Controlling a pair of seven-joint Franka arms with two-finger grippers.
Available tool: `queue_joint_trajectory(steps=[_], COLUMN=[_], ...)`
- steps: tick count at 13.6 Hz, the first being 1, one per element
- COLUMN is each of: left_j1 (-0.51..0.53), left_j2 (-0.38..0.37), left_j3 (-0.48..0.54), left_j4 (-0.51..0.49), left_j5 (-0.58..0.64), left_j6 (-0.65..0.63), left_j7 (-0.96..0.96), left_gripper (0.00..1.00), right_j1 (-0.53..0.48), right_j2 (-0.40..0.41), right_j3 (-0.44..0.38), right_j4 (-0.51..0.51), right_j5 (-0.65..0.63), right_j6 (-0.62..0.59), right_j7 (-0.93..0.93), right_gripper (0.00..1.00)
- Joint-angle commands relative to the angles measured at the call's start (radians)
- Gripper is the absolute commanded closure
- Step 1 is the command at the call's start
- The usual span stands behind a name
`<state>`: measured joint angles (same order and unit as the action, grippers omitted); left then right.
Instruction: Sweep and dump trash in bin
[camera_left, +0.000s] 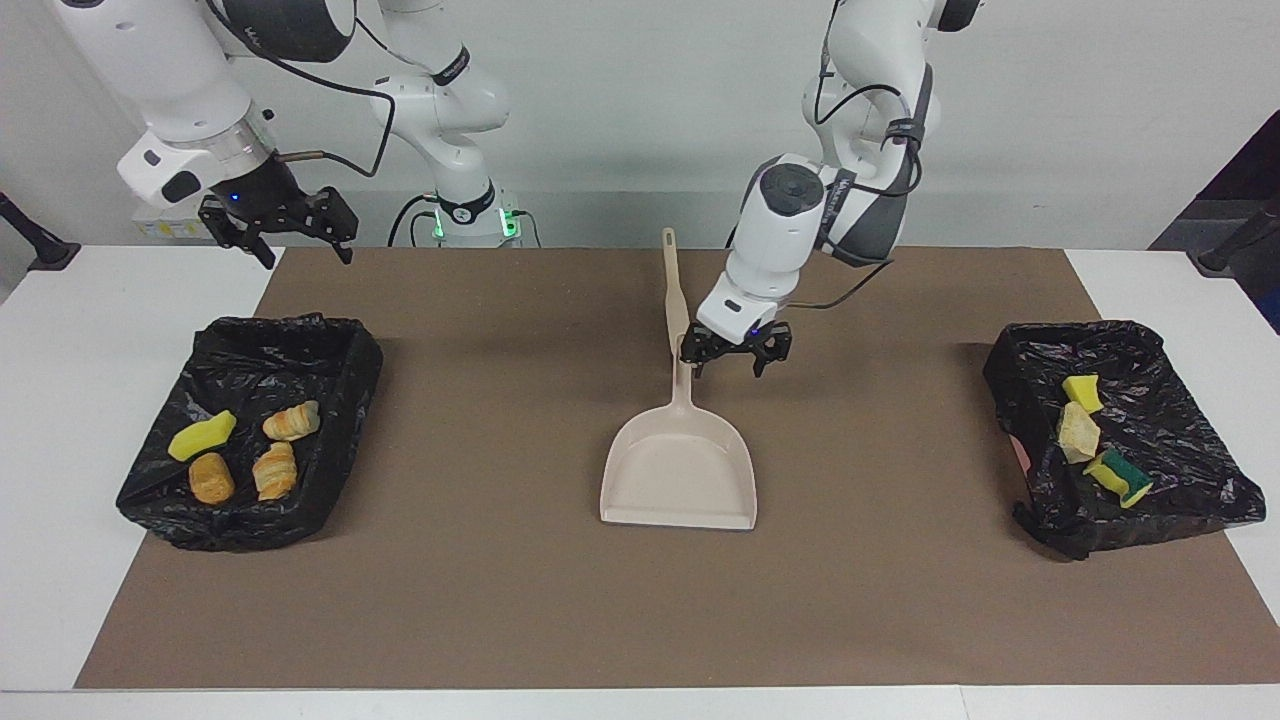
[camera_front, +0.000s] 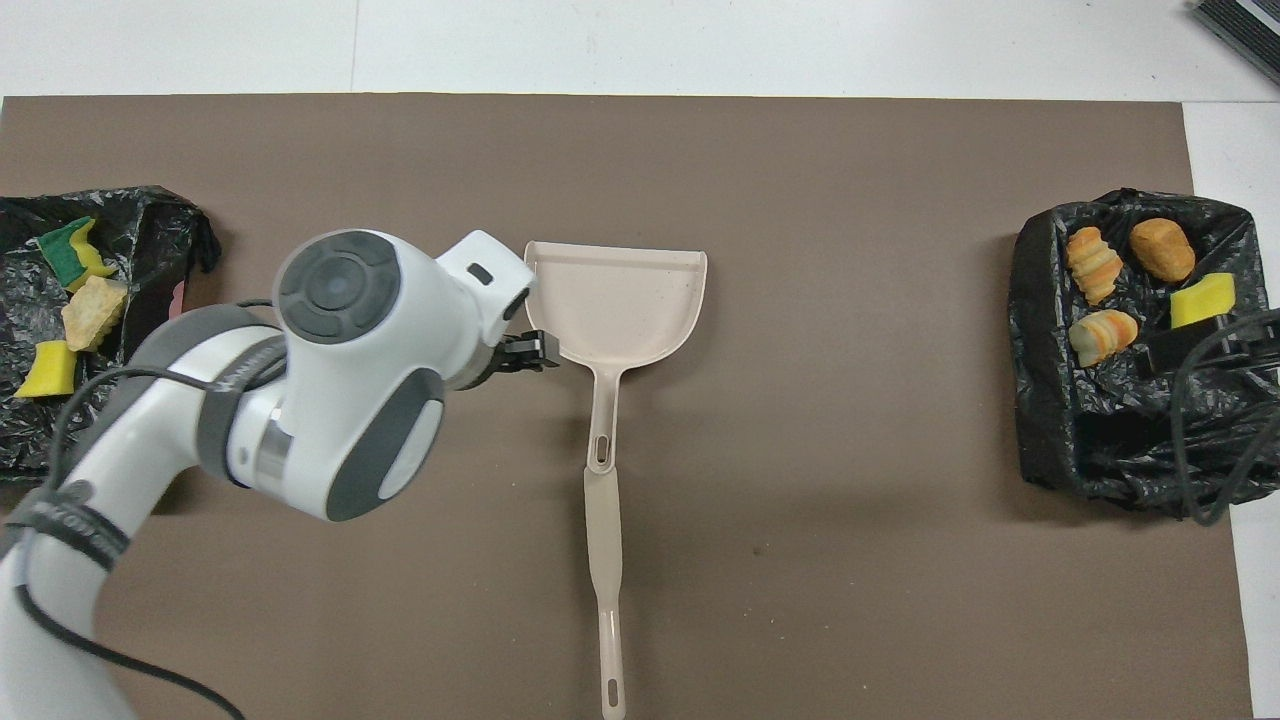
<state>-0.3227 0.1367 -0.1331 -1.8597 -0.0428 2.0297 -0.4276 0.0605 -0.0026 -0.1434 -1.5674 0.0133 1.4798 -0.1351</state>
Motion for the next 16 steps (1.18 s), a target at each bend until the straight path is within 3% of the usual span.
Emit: queue_joint_trajectory(steps=[1,7,13,16], left_j1=[0.123,0.335,0.392,0.390], left_j2=[-0.097,-0.175,-0.178,-0.204], left_j3=[-0.006,-0.005,-0.002,-0.006], left_j4=[-0.016,0.029,0.223,0.234], left_j5=[-0.008,-0.006,-0.005,0.053], left_j6=[-0.123,-0.277,-0.448,-0.483], left_j7=[0.191,0.406,0.412,0.415], left_gripper=[0.00,0.00,0.00,0.00], right_j1=[-0.010,-0.008,-0.010,-0.010], right_j2=[-0.005,-0.005,-0.005,-0.005], right_j3=[0.007,0.007,0.007,0.007], right_j4=[-0.003,-0.003,-0.003,-0.003], right_j5=[0.011,0.013,0.013,0.013], right_j6=[0.007,0.005,0.005,0.005], right_j7=[0.017,0.017,0.015,0.015], right_gripper=[0.00,0.00,0.00,0.00])
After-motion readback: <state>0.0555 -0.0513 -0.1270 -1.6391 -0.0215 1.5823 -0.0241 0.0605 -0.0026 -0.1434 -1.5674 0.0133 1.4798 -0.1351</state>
